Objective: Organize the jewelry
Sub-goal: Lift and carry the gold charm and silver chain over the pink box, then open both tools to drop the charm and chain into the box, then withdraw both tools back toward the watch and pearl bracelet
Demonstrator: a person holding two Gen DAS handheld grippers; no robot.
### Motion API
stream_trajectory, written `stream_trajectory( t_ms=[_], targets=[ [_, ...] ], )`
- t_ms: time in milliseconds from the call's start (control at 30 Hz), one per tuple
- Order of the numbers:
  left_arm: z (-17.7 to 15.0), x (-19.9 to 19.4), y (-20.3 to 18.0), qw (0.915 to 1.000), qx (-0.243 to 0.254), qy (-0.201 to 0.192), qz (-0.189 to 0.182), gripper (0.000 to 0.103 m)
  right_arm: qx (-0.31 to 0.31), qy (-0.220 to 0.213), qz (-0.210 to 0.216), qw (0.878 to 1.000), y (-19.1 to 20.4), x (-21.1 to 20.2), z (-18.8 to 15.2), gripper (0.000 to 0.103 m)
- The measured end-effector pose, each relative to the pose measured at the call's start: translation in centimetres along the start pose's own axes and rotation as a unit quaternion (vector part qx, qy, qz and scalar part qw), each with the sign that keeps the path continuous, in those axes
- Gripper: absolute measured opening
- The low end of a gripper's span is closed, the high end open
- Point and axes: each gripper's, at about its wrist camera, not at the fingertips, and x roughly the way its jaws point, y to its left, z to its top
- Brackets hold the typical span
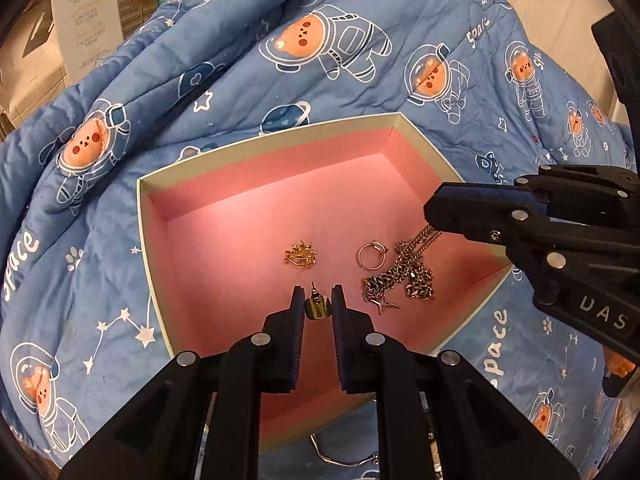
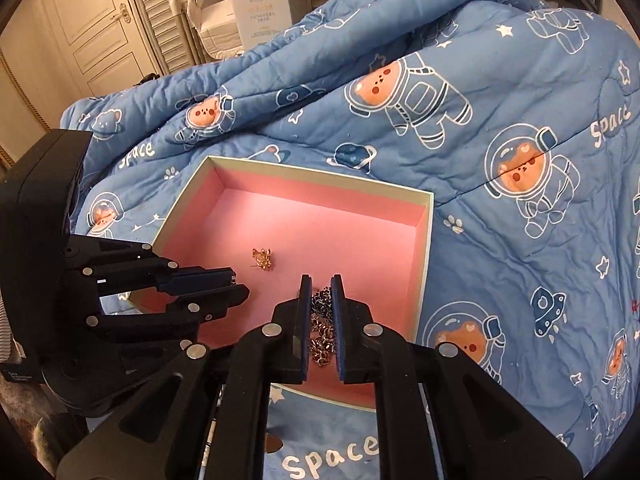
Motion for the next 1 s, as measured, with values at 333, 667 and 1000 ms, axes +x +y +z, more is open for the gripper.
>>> stream_trajectory(
  t_ms=[333,667,1000],
  targets=[
    [-0.2,1.2,-0.5,0.9999,0.011,0.009,0.009,0.013,-0.015,0.048,-0.006,0.999,0.3,2.8,-0.7,0.010],
    [0.2,0.6,-1.2,0.9996,0.025,-0.011,0.006,0.040,0.012,0.006,-0.009,1.000,-0.6,1.3,-0.1,0.054],
    [-0.1,-3.8,-0.3,0.9964,-0.006,-0.083,0.018,0.087,0.125,-0.096,-0.016,0.987,-4.7,-4.5,-0.6,0.072]
  ],
)
